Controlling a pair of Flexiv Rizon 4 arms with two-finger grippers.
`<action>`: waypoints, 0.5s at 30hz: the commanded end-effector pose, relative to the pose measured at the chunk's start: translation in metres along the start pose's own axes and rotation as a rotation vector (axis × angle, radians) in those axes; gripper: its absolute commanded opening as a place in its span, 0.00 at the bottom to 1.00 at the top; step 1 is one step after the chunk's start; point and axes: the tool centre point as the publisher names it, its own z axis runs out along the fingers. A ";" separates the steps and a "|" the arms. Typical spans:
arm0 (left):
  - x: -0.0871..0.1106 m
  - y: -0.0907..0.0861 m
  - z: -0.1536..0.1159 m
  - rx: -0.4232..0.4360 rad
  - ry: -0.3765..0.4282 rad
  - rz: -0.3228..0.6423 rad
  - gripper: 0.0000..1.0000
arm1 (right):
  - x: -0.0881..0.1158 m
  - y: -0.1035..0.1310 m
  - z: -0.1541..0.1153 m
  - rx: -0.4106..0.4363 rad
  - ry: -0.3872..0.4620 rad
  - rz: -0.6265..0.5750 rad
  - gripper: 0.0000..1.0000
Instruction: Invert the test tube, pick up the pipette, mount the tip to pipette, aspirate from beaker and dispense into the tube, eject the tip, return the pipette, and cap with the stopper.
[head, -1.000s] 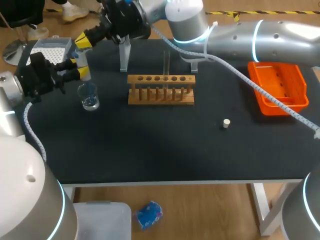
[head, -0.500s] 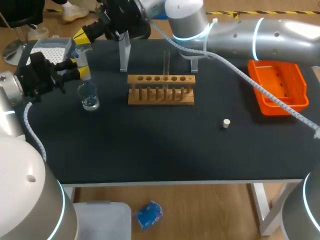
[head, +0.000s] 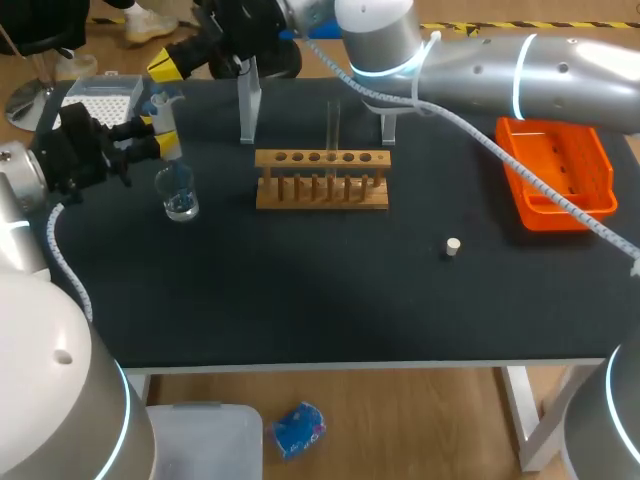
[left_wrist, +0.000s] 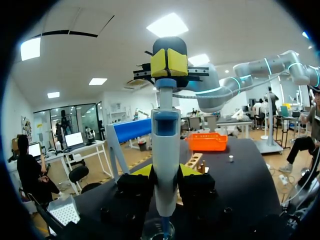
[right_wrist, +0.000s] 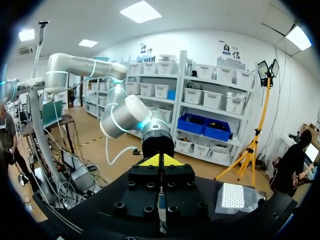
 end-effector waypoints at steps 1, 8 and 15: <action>0.000 -0.001 0.000 -0.002 -0.003 0.000 0.00 | 0.017 0.002 -0.015 0.007 -0.032 0.009 1.00; 0.000 -0.001 0.000 -0.002 -0.003 0.000 0.00 | 0.045 -0.002 -0.044 0.025 -0.096 0.035 1.00; 0.000 -0.001 0.000 -0.002 -0.003 0.000 0.00 | 0.068 -0.014 -0.080 0.060 -0.185 0.036 1.00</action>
